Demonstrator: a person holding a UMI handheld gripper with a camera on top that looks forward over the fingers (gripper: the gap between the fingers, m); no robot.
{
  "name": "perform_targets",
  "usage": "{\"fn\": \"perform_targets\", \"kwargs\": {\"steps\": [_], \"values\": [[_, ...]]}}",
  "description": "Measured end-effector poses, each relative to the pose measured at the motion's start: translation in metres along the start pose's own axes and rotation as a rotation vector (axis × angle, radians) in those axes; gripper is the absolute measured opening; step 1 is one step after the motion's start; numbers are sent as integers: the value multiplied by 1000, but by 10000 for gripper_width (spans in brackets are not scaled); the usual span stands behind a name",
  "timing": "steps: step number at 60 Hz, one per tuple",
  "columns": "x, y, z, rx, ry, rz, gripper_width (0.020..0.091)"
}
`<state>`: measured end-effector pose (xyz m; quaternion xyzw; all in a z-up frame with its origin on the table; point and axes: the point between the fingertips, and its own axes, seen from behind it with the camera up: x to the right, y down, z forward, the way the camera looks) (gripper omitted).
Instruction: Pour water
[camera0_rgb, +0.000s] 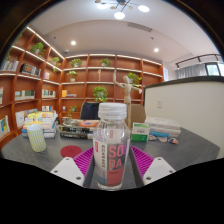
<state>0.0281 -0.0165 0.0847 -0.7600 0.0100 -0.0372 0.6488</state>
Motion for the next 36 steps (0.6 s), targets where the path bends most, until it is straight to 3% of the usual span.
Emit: {"fn": "perform_targets", "kwargs": {"steps": [3,10,16,19,20,36], "values": [[-8,1,2,-3,-27,4,527],[-5,-1,2,15,-12,-8,488],[-9,-2,3,39,0,-19,388],[-9,-2,2,40,-5,-13,407],[-8,-3,2,38,-3,-15,347],[-7,-4,5,33,14,-60,345]]}}
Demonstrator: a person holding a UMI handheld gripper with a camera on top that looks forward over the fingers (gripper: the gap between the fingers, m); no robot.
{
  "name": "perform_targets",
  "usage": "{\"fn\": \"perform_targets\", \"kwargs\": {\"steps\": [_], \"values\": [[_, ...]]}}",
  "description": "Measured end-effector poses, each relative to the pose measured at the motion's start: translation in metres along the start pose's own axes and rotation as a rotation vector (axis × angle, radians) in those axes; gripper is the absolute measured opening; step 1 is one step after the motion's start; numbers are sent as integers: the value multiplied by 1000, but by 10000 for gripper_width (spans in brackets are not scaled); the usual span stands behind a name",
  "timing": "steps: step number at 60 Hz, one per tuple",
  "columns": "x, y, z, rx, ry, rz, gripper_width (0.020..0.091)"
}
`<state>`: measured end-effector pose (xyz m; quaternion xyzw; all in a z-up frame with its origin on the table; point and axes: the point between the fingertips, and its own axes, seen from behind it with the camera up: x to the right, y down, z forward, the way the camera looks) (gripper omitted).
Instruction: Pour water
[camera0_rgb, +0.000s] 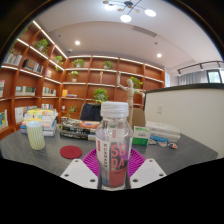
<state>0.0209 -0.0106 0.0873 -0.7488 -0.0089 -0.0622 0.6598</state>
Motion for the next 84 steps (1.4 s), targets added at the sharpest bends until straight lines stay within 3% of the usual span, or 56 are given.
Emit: {"fn": "perform_targets", "kwargs": {"steps": [11,32,55,67,84], "values": [[-18,-26,12,24,-9,-299,346],[-122,-113,59,230,49,-1247,344],[-208,-140,90,407,142,-1926,345],[-229,-140,91,460,176,-2090,347],[-225,-134,91,437,155,-2043,347]]}}
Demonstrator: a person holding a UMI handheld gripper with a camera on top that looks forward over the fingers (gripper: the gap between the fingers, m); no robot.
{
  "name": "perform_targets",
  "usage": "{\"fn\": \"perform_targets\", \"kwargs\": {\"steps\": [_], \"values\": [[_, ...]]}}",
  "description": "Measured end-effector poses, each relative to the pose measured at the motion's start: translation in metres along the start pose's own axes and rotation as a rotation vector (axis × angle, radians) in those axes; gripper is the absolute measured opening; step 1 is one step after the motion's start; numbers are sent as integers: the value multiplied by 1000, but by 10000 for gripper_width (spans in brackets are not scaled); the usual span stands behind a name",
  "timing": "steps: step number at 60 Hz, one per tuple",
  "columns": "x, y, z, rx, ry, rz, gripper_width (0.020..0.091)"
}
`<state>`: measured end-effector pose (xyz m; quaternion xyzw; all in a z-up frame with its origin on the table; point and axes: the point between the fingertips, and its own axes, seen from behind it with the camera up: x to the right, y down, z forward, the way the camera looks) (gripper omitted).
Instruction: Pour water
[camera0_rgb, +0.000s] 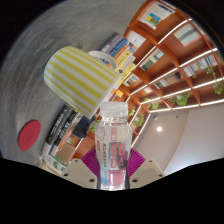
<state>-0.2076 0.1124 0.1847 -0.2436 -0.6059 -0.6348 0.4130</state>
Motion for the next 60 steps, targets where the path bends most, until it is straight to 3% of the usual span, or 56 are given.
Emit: {"fn": "perform_targets", "kwargs": {"steps": [9,18,34,60], "values": [[-7,18,-10,-32,-67,369,348],[-32,43,-20,-115,-172,918,364],[-80,30,-21,-98,-421,1965,366],[-115,-3,-13,-20,-393,2110,375]]}}
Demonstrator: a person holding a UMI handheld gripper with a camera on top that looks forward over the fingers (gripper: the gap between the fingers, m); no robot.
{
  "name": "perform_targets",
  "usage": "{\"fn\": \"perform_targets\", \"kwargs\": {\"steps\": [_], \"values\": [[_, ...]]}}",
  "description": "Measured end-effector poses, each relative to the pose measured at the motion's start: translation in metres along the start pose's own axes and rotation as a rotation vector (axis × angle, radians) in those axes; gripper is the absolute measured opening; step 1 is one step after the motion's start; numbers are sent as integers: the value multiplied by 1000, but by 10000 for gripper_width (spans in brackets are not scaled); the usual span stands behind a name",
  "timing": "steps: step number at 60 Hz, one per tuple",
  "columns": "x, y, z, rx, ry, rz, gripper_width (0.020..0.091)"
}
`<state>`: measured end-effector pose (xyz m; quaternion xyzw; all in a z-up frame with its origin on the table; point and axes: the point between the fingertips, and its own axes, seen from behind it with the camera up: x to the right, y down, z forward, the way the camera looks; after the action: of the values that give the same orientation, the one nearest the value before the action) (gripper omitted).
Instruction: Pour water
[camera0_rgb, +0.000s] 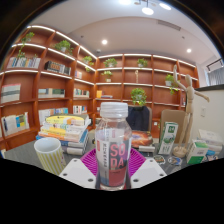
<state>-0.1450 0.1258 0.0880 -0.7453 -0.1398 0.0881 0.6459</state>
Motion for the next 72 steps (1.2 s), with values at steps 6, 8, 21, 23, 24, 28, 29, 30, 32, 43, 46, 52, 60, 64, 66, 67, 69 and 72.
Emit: {"fn": "perform_targets", "kwargs": {"steps": [6,8,21,23,24,28,29,30,32,43,46,52,60,64,66,67,69,72], "values": [[3,0,-3,11,7,35,376],[2,0,-3,15,4,29,380],[2,4,-4,-18,9,34,541],[1,6,-7,-33,7,41,609],[2,5,-9,-35,6,50,646],[1,3,-21,-24,3,91,736],[1,3,-24,-25,3,98,750],[1,4,-28,-29,5,103,767],[2,6,-37,-40,13,115,790],[16,12,-107,-76,127,129,812],[24,12,-127,-89,179,109,812],[40,8,-167,-105,261,76,811],[48,-5,-207,-93,289,88,809],[51,-11,-223,-81,298,100,810],[53,-14,-231,-77,309,106,811],[53,-15,-236,-76,316,108,812],[56,-16,-243,-68,324,112,811],[57,-19,-251,-58,328,115,812]]}}
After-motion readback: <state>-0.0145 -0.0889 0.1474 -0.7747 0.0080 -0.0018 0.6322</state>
